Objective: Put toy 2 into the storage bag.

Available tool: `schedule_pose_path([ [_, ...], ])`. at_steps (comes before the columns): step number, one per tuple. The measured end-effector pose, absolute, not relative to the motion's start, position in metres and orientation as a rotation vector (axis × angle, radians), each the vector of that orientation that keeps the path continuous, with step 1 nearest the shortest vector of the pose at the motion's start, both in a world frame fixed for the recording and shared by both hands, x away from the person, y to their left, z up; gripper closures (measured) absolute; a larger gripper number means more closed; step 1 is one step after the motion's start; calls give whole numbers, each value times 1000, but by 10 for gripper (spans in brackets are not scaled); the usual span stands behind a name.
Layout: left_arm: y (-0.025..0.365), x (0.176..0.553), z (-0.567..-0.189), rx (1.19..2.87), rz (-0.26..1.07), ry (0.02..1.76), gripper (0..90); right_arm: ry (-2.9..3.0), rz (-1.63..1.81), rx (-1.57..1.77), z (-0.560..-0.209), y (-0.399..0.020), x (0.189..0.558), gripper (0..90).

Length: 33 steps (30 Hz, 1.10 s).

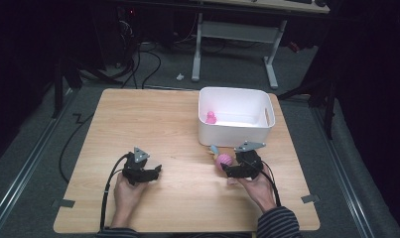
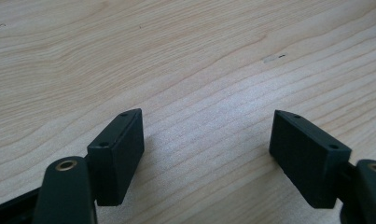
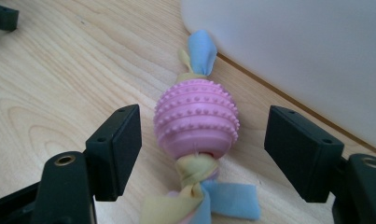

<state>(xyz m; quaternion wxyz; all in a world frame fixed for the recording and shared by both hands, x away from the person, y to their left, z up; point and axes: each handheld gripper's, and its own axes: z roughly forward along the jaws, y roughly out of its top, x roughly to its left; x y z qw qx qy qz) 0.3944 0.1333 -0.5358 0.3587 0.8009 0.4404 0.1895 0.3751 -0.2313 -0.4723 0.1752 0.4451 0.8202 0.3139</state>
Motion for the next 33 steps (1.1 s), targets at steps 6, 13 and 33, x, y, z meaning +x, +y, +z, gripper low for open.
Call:
schedule_pose_path([
  [6,133,394,-536,2066,488,1135,266,2354,874,1299,-477,-225,386,271],
  [13,133,394,-536,2066,487,1132,268,2407,796,1311,-481,-220,396,291],
  [33,133,394,-536,2066,485,1132,267,2492,795,1314,-487,-215,397,344],
])
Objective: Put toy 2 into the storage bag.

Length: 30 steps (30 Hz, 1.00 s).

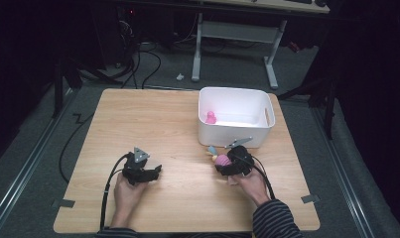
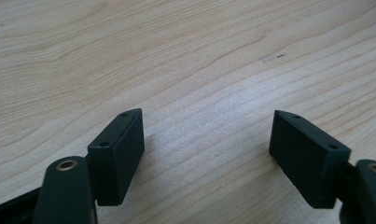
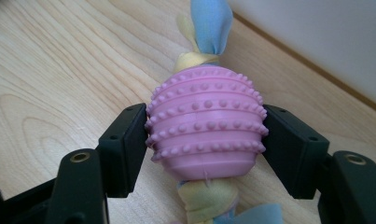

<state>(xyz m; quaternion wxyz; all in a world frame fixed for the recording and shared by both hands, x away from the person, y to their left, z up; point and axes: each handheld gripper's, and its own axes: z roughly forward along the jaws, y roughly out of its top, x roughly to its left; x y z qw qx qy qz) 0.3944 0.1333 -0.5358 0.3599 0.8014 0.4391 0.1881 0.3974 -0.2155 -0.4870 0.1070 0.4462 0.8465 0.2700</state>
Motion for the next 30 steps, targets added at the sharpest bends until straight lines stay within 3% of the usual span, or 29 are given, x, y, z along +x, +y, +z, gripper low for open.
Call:
schedule_pose_path([
  [18,133,394,-536,2067,484,1131,265,2495,974,1275,-455,-240,379,346],
  [30,133,394,-536,2067,483,1130,262,2445,997,1168,-404,-249,366,345],
])
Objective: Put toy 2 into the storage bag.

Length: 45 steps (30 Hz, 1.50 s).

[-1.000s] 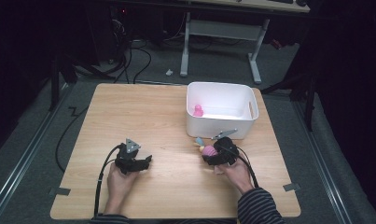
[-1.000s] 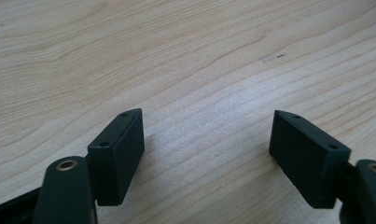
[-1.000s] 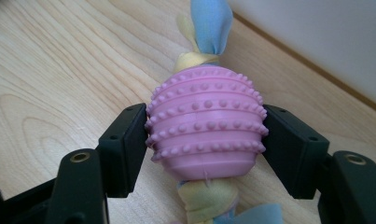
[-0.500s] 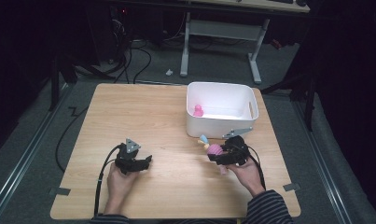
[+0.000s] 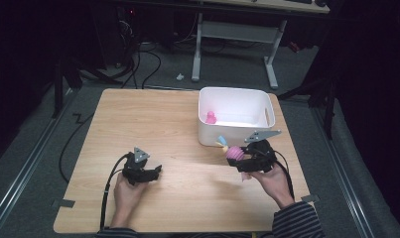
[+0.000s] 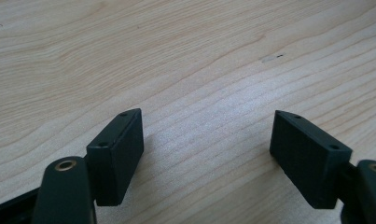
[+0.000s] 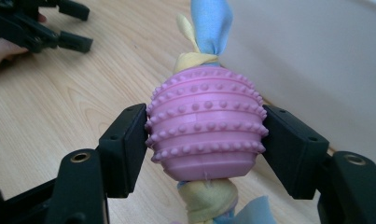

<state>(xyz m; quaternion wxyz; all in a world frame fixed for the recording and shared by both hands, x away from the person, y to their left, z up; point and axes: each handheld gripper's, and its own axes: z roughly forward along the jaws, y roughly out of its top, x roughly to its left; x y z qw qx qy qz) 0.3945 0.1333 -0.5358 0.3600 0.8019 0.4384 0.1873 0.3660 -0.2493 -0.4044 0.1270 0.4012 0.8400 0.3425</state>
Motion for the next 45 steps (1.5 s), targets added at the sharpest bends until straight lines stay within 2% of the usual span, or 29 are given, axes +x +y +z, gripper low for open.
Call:
schedule_pose_path([
  [21,132,395,-536,2065,490,1139,263,2254,1090,1124,-324,-273,395,346],
  [33,132,396,-536,2065,490,1139,263,2290,984,1171,-322,-290,434,346],
  [45,132,396,-536,2063,489,1140,264,2339,883,1197,-339,-281,465,344],
])
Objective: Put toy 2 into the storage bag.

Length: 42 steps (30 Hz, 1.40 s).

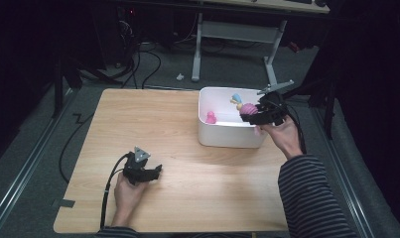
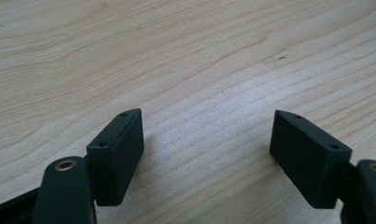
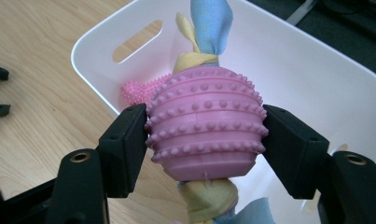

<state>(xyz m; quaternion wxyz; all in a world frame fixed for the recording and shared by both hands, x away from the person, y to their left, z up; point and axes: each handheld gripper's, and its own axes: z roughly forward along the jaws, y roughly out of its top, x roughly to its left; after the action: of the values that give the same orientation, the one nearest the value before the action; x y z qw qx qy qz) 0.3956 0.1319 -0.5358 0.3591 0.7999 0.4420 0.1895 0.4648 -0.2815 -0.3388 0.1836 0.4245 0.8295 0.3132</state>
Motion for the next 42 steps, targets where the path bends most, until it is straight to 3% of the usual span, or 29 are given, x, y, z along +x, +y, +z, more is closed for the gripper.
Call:
schedule_pose_path([
  [22,132,396,-536,2060,486,1140,269,2452,779,1236,-357,-267,490,342],
  [42,132,396,-536,2064,490,1139,263,2356,910,1199,-353,-275,470,336],
])
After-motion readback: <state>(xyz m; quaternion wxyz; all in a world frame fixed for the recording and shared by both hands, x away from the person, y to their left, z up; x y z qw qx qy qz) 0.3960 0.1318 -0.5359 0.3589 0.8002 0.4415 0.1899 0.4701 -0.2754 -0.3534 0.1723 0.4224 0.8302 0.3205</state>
